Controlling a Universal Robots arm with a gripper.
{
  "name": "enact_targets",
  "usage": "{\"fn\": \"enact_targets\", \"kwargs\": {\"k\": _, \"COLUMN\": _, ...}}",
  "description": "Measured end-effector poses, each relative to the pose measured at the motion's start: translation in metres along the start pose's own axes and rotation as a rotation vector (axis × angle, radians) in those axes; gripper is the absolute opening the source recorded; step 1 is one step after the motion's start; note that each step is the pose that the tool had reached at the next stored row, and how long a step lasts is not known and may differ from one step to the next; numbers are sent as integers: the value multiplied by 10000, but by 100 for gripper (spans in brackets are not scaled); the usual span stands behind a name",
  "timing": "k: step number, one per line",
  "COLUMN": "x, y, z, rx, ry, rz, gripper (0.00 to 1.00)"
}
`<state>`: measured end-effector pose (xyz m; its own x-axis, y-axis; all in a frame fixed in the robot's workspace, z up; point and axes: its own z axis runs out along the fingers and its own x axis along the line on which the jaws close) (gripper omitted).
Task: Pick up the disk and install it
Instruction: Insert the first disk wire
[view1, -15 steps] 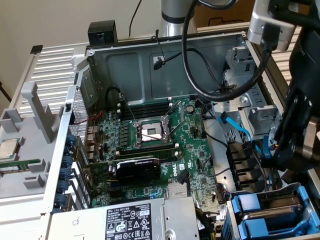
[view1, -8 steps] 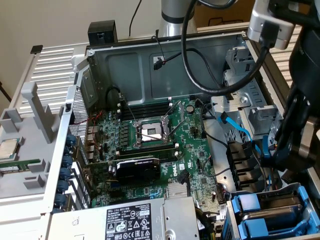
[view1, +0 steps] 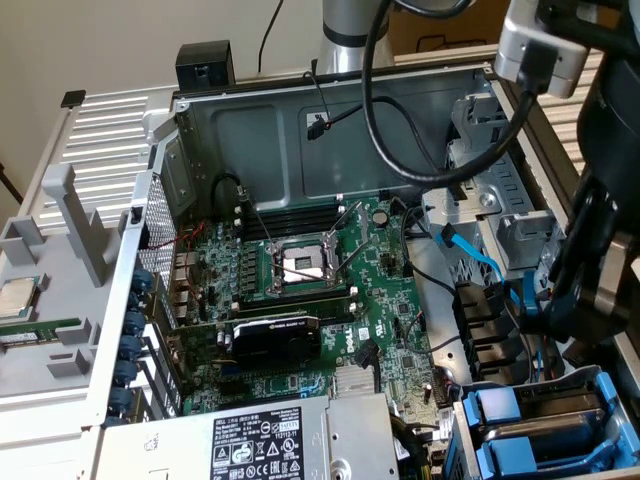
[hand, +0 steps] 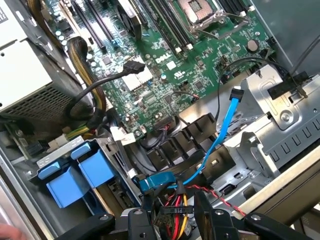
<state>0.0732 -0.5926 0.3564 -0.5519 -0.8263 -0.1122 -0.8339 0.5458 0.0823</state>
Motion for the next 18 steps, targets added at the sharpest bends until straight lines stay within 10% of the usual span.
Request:
{"fn": "enact_targets", "kwargs": {"k": 9, "x": -10, "y": 7, "z": 6, "rx": 83, "ry": -51, "rz": 696, "gripper": 45}}
{"fn": "enact_targets", "kwargs": {"k": 18, "x": -9, "y": 6, "z": 15, "rx": 109, "ry": 34, "rz": 761, "gripper": 45}}
